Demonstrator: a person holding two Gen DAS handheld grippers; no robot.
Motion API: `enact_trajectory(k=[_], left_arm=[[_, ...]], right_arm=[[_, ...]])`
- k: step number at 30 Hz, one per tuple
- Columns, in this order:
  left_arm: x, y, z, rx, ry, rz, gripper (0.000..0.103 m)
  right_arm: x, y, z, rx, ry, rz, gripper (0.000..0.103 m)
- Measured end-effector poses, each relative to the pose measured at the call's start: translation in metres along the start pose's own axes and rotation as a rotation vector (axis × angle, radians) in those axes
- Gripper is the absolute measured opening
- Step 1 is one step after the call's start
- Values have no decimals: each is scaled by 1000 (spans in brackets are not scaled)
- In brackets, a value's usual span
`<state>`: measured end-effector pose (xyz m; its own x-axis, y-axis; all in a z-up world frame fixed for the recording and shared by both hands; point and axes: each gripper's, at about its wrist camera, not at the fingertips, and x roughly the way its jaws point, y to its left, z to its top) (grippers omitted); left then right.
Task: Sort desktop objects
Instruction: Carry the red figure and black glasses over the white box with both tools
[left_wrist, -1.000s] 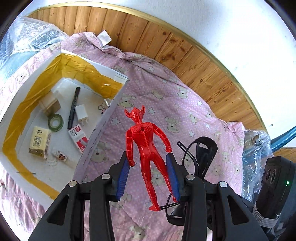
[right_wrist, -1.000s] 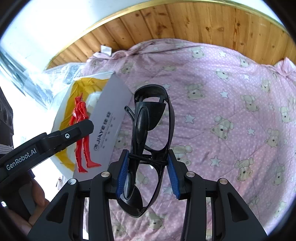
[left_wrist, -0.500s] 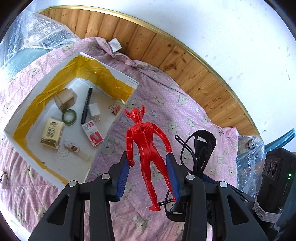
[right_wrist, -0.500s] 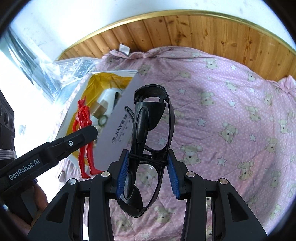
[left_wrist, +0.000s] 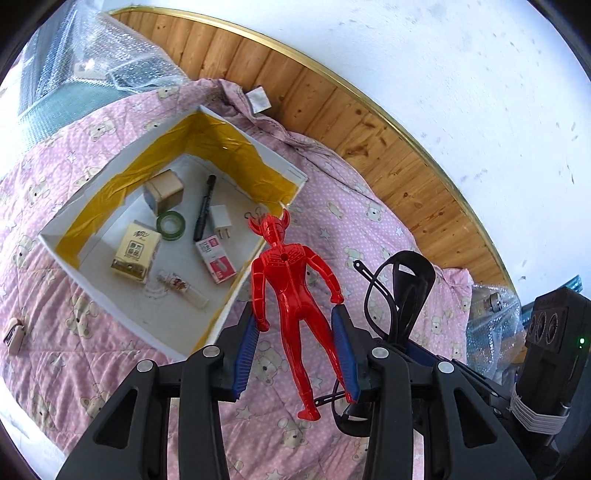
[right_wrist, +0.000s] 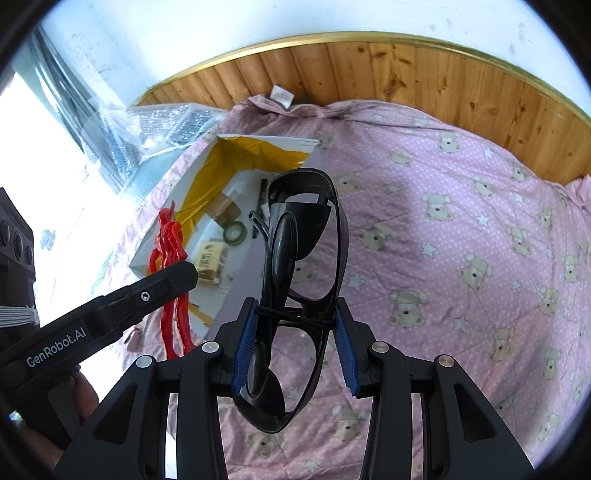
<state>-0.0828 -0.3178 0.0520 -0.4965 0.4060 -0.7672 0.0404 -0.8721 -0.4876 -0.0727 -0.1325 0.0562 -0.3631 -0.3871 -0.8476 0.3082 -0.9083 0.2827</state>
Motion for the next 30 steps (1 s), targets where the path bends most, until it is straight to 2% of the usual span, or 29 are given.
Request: enact_trajectory(k=[16, 30], left_arm=[[-39, 56, 14, -103, -64, 13, 41], [-45, 107, 38, -173, -98, 63, 41]], right_arm=[[-5, 45, 21, -79, -20, 27, 42], [13, 85, 43, -138, -18, 71, 42]])
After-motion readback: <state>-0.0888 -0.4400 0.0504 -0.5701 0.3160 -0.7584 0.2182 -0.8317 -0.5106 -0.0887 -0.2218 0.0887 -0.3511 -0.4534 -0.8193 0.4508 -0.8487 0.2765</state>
